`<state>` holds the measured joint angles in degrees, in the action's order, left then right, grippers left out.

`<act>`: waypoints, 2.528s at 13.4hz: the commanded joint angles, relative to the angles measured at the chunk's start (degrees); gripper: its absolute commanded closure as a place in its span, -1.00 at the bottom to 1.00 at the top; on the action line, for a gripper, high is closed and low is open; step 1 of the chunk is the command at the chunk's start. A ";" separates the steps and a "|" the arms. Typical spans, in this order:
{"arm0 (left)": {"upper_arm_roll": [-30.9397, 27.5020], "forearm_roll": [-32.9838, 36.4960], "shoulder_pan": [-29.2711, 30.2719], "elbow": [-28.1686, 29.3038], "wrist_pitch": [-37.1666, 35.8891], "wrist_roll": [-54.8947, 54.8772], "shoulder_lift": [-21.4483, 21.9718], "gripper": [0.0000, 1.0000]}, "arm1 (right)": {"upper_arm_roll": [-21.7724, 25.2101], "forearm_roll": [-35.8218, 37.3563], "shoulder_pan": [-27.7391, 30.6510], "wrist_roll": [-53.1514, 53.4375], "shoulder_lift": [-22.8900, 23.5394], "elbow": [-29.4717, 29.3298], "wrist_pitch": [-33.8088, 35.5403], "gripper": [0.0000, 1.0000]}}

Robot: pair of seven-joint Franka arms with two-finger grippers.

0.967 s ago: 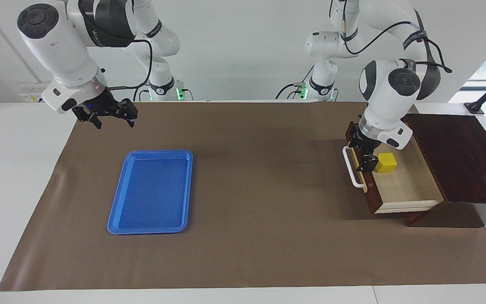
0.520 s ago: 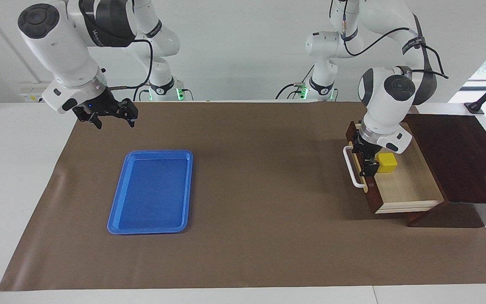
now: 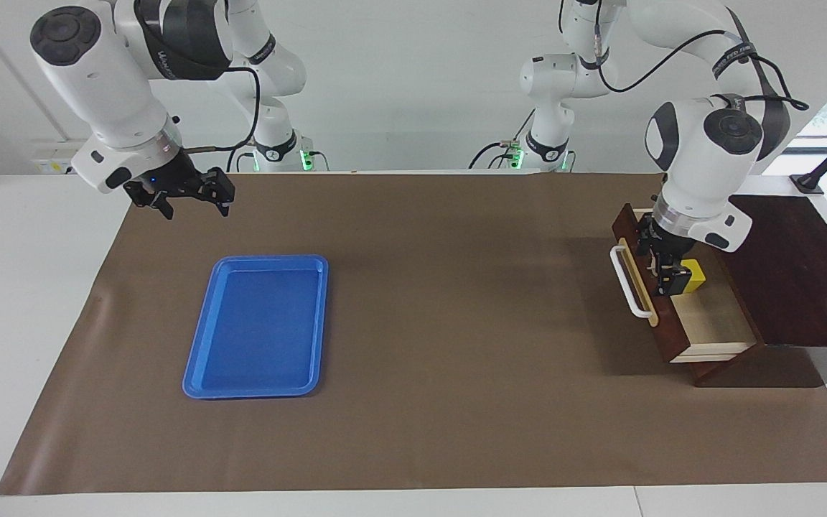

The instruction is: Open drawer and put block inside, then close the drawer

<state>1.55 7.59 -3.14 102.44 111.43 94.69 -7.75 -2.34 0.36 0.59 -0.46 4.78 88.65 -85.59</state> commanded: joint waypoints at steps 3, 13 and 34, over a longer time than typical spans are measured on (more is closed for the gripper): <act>0.21 1.20 6.47 -1.02 -1.04 -9.05 -0.52 -1.00 | -0.64 0.70 0.82 -1.21 -1.53 1.79 -0.01 -1.00; 0.21 1.20 13.85 0.83 0.72 -18.48 0.10 -1.00 | -0.64 0.78 0.82 -1.21 -1.53 1.71 -0.01 -1.00; 0.46 -7.15 3.05 -6.88 -23.26 -82.46 5.66 -1.00 | -0.64 0.78 0.82 -1.21 -1.71 1.79 -0.01 -1.00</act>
<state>2.46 0.88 0.61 100.37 91.18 14.73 1.50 -2.34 0.36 0.59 -0.46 4.56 88.68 -85.59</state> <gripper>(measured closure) 0.000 0.000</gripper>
